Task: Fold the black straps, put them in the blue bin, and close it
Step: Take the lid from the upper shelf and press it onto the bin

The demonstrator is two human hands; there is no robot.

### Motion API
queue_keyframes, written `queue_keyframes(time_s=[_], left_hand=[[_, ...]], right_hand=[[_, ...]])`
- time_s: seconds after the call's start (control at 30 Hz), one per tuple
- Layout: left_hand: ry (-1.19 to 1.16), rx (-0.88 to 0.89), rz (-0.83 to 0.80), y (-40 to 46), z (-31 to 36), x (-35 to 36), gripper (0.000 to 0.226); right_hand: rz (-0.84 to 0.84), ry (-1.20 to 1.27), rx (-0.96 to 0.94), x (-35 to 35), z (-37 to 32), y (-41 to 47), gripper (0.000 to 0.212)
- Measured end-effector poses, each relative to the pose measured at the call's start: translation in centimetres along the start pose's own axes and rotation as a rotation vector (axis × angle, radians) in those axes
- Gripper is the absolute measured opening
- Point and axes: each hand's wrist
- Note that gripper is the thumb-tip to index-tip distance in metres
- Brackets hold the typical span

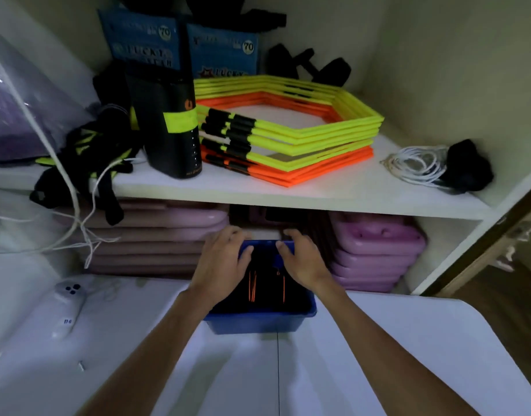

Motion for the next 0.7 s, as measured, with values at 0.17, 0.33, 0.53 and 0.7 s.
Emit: queue_keyframes(time_s=[0.17,0.33,0.53,0.7], left_hand=[[0.072,0.046,0.120,4.3,7.3,-8.0,0.033],[0.123,0.161,0.378,9.0,15.7,-19.7,0.033],[0.157,0.278,0.684,14.9,25.1,-34.5,0.032],[0.139,0.284,0.755,19.7,28.1,-41.5,0.028]], right_hand=[[0.159,-0.080,-0.212,-8.8,-5.8,-2.8,0.036],[0.389,-0.157,-0.447,-19.9,-14.7,-6.0,0.035],[0.672,-0.129,-0.609,-32.6,-26.0,-9.1,0.033],[0.798,-0.095,-0.640,-38.8,-31.7,-10.2,0.033]])
Point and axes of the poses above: each hand's wrist, its own y-axis towards the middle knuckle, its own x-axis out of the palm, z = x × y, and after that the axes turned 6 degrees about y, right-handed
